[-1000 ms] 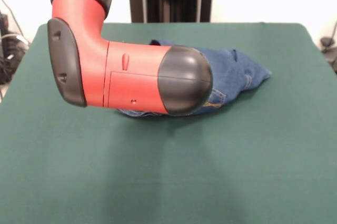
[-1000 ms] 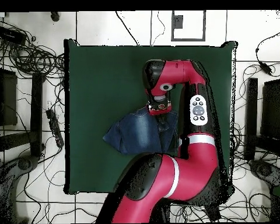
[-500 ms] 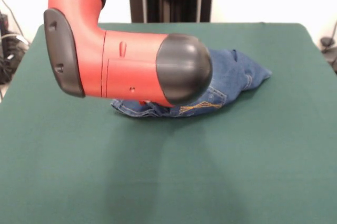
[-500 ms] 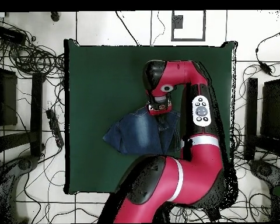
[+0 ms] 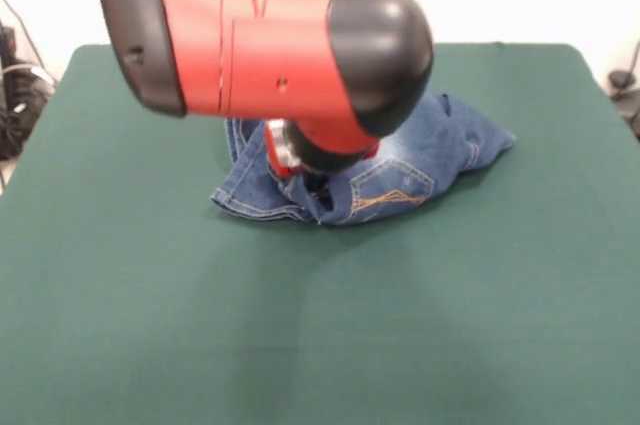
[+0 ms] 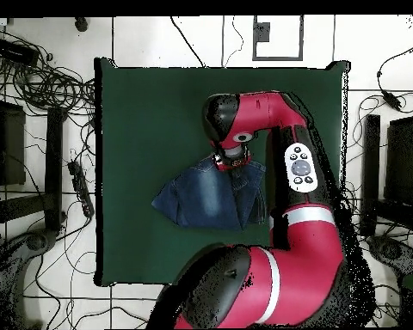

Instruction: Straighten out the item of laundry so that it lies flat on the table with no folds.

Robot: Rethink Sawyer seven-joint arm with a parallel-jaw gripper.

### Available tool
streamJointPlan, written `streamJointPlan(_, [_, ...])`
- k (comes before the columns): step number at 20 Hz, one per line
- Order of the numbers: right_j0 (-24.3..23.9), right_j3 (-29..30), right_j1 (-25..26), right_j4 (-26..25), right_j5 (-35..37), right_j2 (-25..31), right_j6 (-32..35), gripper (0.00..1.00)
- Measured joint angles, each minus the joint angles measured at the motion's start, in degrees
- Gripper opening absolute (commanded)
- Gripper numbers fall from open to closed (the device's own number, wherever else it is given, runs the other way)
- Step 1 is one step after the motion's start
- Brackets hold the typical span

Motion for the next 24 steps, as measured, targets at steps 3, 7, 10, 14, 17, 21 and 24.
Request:
streamJointPlan(3, [0.0, 2.8, -2.58, 0.04, -1.6, -0.02, 0.0, 0.0])
streamJointPlan(7, [-0.01, 5.62, -5.5, 0.12, -2.24, -0.02, 0.0, 0.0])
streamJointPlan(10, [0.07, 8.32, -8.77, 0.21, -2.24, -0.04, 0.0, 0.0])
streamJointPlan(14, [0.38, 10.46, -11.95, 0.43, -2.25, -0.04, 0.0, 0.0])
streamJointPlan(17, [0.81, 12.05, -14.48, 0.64, -2.22, -0.04, 0.0, 0.0])
streamJointPlan(21, [1.55, 14.38, -18.5, 1.23, -2.18, -0.05, 0.0, 0.0])
streamJointPlan(24, [2.55, 15.83, -21.63, 1.42, -1.54, -0.16, 0.0, 0.0])
